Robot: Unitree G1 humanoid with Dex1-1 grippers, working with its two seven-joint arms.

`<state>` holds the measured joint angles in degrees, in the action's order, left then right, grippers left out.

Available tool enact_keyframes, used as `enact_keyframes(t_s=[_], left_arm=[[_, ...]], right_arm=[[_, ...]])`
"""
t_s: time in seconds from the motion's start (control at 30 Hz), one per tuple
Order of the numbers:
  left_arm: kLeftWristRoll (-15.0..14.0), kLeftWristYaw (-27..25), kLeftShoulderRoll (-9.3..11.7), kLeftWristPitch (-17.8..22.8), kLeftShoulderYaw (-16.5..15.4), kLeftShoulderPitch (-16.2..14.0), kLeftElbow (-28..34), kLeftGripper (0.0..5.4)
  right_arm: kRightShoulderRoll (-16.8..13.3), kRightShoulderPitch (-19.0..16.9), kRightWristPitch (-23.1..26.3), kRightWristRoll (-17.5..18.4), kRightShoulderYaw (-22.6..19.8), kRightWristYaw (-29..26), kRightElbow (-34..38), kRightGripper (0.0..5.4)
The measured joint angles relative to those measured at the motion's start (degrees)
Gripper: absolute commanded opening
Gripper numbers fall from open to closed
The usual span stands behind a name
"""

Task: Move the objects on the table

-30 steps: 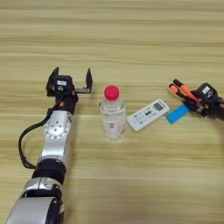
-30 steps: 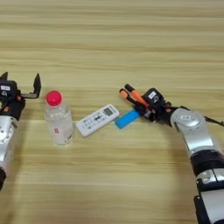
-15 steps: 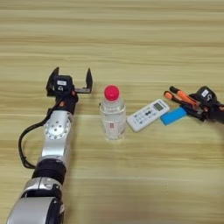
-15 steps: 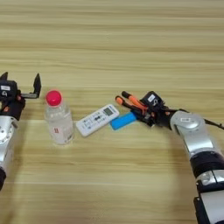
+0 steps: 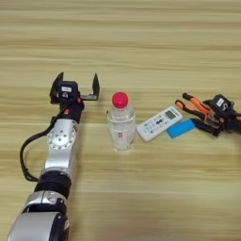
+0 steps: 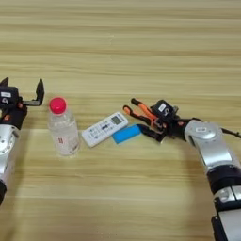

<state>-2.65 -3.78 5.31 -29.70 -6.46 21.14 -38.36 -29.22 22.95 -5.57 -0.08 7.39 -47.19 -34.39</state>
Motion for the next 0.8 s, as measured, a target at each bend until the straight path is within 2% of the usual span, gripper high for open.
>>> enact_keyframes(t_s=[0.23,0.43,0.8], left_arm=[[0.0,0.0,0.0,0.0,0.0,0.0,0.0,5.40],[0.0,0.0,0.0,0.0,0.0,0.0,0.1,5.40],[0.0,0.0,0.0,0.0,0.0,0.0,0.2,5.40]], right_arm=[[-1.0,-3.9,-0.6,0.3,1.4,-3.5,6.9,5.36],[-1.4,-7.8,-0.2,1.6,3.1,-6.3,13.4,5.39],[-2.3,-11.3,0.5,4.0,4.7,-11.2,19.1,5.39]])
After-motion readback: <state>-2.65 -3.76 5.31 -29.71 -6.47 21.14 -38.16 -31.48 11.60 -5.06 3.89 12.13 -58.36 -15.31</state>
